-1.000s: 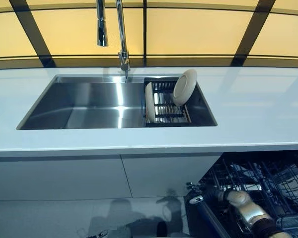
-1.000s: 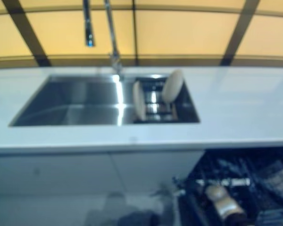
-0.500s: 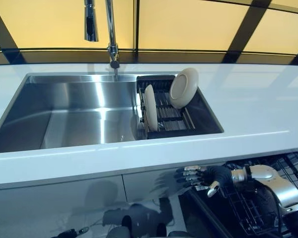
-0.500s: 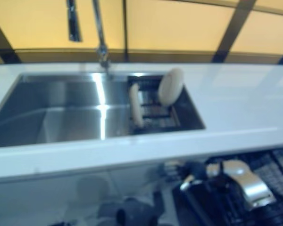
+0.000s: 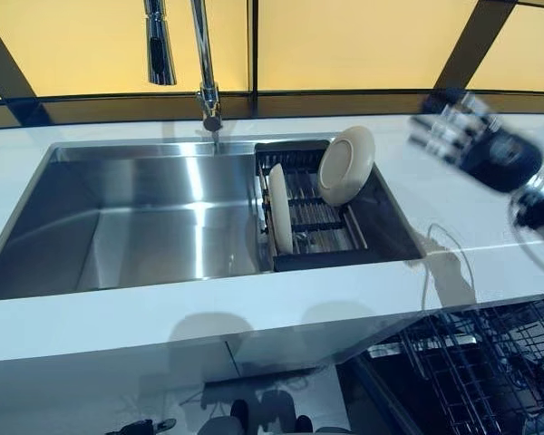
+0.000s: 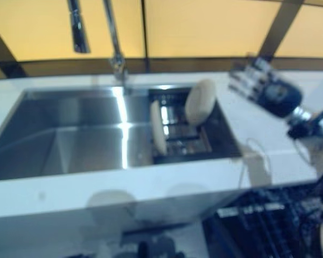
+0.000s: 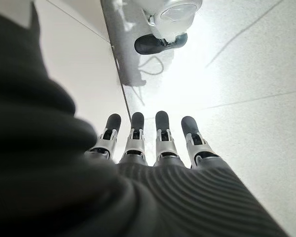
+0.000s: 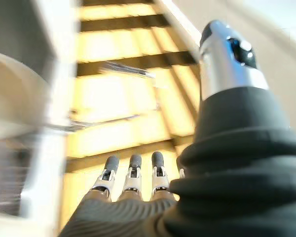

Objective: Take plates into dishwasher

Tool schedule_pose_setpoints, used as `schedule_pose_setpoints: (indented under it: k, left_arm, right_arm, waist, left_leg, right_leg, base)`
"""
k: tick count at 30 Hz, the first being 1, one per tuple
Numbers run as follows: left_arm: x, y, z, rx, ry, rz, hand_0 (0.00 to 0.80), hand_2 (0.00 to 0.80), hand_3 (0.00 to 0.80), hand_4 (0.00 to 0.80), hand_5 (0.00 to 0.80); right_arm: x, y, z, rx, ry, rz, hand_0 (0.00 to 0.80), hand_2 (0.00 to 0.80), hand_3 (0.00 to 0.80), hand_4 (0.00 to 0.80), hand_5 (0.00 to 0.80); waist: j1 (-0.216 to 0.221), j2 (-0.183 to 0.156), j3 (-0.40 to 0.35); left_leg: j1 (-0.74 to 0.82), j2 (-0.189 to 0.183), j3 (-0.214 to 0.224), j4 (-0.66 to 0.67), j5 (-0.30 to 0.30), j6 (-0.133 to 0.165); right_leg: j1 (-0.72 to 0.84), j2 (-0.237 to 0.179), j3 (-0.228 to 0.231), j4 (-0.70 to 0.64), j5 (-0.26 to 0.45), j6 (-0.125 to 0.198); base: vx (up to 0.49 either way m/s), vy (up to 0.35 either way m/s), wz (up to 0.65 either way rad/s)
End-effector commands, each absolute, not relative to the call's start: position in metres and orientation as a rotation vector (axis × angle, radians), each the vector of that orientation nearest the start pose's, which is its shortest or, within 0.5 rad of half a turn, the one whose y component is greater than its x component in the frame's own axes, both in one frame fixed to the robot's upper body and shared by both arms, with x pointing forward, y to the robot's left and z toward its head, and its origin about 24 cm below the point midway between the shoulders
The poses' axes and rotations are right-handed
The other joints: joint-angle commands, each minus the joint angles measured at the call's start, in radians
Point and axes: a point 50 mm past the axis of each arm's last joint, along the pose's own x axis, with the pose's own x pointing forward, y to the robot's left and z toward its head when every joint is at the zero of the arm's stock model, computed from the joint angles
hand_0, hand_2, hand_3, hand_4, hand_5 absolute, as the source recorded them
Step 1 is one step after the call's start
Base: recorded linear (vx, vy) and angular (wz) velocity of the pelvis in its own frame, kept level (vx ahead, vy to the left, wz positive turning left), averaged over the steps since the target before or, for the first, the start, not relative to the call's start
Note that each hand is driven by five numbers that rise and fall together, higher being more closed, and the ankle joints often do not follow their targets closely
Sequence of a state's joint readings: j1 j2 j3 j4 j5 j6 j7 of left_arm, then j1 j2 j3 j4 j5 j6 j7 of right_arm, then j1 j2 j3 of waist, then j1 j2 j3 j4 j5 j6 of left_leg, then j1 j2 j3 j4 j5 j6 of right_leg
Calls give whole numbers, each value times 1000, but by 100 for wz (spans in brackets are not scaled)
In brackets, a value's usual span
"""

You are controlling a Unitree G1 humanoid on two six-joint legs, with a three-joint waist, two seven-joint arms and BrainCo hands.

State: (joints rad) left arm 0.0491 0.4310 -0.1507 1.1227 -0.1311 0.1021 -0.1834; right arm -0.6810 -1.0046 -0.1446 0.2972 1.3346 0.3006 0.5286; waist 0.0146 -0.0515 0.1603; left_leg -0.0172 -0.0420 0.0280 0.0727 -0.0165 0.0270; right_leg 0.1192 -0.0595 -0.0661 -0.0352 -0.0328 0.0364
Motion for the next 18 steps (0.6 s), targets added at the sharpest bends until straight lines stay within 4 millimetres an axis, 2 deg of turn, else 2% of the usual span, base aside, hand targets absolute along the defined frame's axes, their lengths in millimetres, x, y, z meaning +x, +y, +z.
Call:
schedule_pose_setpoints:
  k: [1, 3, 4, 6, 8, 11, 14, 18]
  left_arm:
    - [71, 309, -139, 322, 1346, 37, 0, 0, 0, 0, 0]
    - [71, 311, -138, 349, 1355, 41, 0, 0, 0, 0, 0]
    - [71, 312, -138, 357, 1357, 52, 0, 0, 0, 0, 0]
    - [75, 314, -136, 359, 1358, 85, 0, 0, 0, 0, 0]
    - [80, 315, -135, 334, 1343, 127, 0, 0, 0, 0, 0]
    - [85, 312, -136, 283, 1318, 182, 0, 0, 0, 0, 0]
    - [82, 303, -140, 282, 1347, 134, 0, 0, 0, 0, 0]
    - [77, 295, -145, 265, 1371, 133, 0, 0, 0, 0, 0]
  right_arm:
    - [300, -329, 345, 524, -634, 244, 0, 0, 0, 0, 0]
    - [299, -351, 359, 521, -655, 57, 0, 0, 0, 0, 0]
    - [298, -357, 366, 466, -657, -49, 0, 0, 0, 0, 0]
    - [299, -362, 375, 371, -608, -198, 0, 0, 0, 0, 0]
    - [303, -367, 385, 243, -564, -307, 0, 0, 0, 0, 0]
    - [306, -361, 396, 167, -546, -353, 0, 0, 0, 0, 0]
    - [310, -360, 395, -24, -408, -394, 0, 0, 0, 0, 0]
    - [326, -348, 386, -181, -256, -360, 0, 0, 0, 0, 0]
  waist:
    - [38, -19, -95]
    - [31, -1, -87]
    - [29, 1, -86]
    - [24, -10, -85]
    - [12, -29, -80]
    - [2, -29, -76]
    - [18, -46, -95]
    - [34, -54, -114]
  left_leg:
    - [7, 1, -6, 82, -75, 5]
    - [57, 16, -11, 34, -59, -1]
    - [72, 22, -15, 13, -51, -8]
    - [92, 33, -21, -13, -44, -22]
    - [110, 38, -25, -18, -73, -32]
    - [101, 51, -16, -17, -80, -39]
    - [98, 63, -9, -60, -36, -58]
    - [107, 67, -11, -114, -1, -77]
  right_leg:
    - [-79, -88, -25, 373, 46, 98]
    - [-159, -80, -32, 467, 62, 100]
    - [-168, -73, -31, 450, 58, 98]
    - [-167, -69, -18, 343, 51, 92]
    - [-183, -81, -5, 165, 78, 92]
    - [-165, -67, 18, 110, 87, 85]
    - [-105, -53, -15, 35, 99, 79]
    - [-56, -53, -47, -28, 116, 79]
  base:
    - [108, 118, 2]
    - [152, 40, 20]
    - [167, -87, 22]
    - [100, -167, 5]
    - [41, -235, -4]
    - [-20, -159, -3]
    - [65, -151, 28]
    - [79, -88, 6]
